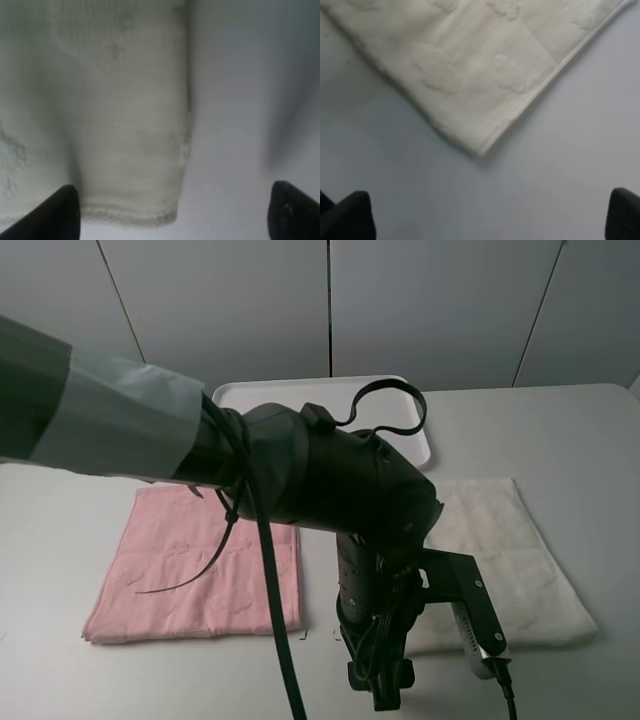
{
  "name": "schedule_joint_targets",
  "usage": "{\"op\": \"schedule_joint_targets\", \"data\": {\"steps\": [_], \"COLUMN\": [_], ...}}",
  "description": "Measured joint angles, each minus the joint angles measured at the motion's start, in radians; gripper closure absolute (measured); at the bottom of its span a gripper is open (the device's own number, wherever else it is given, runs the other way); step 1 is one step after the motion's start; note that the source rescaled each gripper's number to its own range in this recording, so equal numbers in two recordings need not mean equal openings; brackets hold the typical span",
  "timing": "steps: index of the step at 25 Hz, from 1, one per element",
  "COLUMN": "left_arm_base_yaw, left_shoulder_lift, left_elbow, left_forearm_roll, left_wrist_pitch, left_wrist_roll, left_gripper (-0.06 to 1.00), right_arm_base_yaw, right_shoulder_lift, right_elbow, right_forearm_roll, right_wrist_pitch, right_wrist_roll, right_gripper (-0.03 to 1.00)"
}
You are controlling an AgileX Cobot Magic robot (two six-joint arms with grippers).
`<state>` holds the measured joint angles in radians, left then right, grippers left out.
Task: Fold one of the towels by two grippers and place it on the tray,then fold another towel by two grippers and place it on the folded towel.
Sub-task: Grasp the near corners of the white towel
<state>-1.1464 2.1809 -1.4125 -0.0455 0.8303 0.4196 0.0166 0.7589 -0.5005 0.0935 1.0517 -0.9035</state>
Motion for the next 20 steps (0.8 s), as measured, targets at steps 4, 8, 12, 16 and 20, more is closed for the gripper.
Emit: {"op": "schedule_joint_targets", "data": {"steps": [4,8,12,16,20], "left_arm_base_yaw": [0.0,0.0,0.0,0.0,0.0], "left_shoulder_lift": [0.017,0.02,0.02,0.02,0.02], "left_elbow": [-0.009,-0.015,-0.015,-0.015,-0.015], "left_forearm_roll": [0.013,0.019,0.019,0.019,0.019], "left_wrist_pitch": [0.0,0.002,0.0,0.0,0.0], "left_wrist_roll": [-0.015,-0.023,-0.023,-0.025,-0.025], "left_gripper": [-0.02,-0.02,-0.02,-0.02,-0.02], "right_arm_base_yaw": [0.0,0.0,0.0,0.0,0.0], "right_shoulder_lift": [0.041,0.093,0.155,0.222,0.295], "right_elbow": [0.0,0.0,0.0,0.0,0.0], "right_forearm_roll": [0.0,-0.002,-0.002,-0.002,-0.002], "right_wrist_pitch": [-0.004,-0.017,-0.048,-0.066,-0.078], "right_wrist_roll": [-0.029,-0.086,-0.17,-0.305,-0.421], "right_gripper": [-0.03,-0.03,-0.03,-0.03,-0.03]}}
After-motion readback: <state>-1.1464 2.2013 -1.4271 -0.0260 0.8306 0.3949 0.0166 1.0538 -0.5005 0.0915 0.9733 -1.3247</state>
